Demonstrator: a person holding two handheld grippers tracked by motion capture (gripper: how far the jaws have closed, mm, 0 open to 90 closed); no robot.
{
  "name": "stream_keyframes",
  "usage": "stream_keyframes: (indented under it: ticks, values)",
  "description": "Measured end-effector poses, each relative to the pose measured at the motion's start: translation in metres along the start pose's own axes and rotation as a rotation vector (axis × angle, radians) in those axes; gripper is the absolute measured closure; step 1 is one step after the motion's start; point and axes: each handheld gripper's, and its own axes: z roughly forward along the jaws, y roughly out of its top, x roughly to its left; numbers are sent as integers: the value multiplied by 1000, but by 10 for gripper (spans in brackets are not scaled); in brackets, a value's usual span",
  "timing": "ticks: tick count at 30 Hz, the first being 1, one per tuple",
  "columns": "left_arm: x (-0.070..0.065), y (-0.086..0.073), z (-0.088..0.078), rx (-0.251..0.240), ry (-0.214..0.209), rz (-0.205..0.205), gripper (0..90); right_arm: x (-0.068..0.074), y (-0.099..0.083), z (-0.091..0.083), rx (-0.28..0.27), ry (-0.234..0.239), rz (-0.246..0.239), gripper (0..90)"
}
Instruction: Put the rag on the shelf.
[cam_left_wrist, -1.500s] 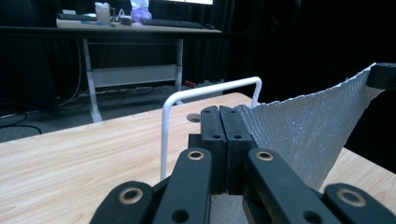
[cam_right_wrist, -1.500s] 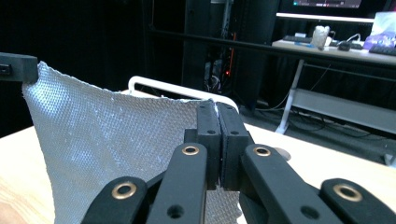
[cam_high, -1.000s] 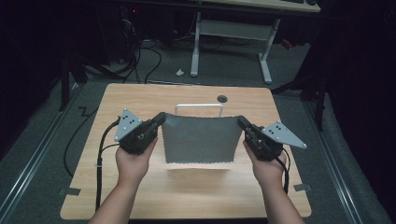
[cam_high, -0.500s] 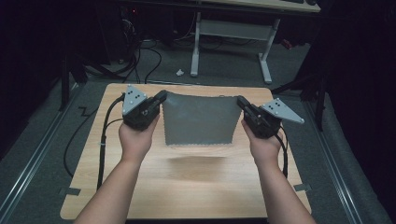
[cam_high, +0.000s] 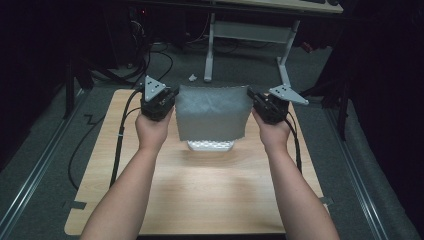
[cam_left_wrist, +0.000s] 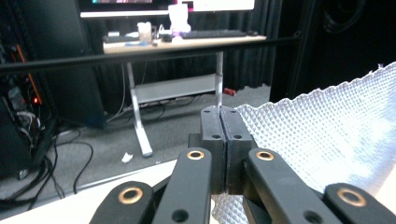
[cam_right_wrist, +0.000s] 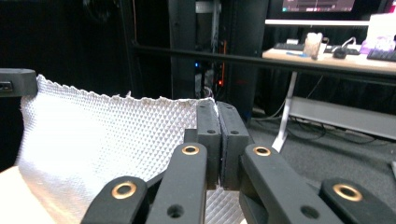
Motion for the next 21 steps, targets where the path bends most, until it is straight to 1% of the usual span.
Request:
stream_keyframes:
  ticks: [1, 6, 8, 11, 12, 13, 14, 16, 19, 20, 21]
  values:
    - [1, -3, 4, 15, 3, -7, 894, -1, -1, 5, 10, -5, -6, 900]
    - [9, -14, 20, 84, -1, -7, 893, -7, -6, 25, 76, -20, -20, 900]
    - [9, -22, 26, 124, -7, 0, 893, -8, -10, 30, 105, -29, -31, 900]
    - [10, -32, 31, 167, -19, 3, 894, -11, -16, 36, 141, -28, -37, 900]
    - [10, -36, 32, 174, -22, 9, 893, -13, -19, 37, 148, -20, -40, 900]
    - [10, -38, 33, 180, -24, 10, 893, -14, -21, 38, 167, -13, -37, 900]
    - [10, -41, 32, 185, -30, 5, 893, -14, -23, 38, 175, -9, -34, 900]
    - [11, -47, 31, 197, -38, -1, 894, -13, -28, 38, 181, -2, -43, 900]
    - [11, -54, 28, 212, -51, -15, 893, -11, -36, 38, 203, -5, -64, 900]
    - [11, -57, 27, 213, -61, -22, 894, -10, -38, 38, 205, -2, -63, 900]
    - [10, -59, 26, 216, -66, -22, 894, -9, -40, 37, 210, -2, -63, 900]
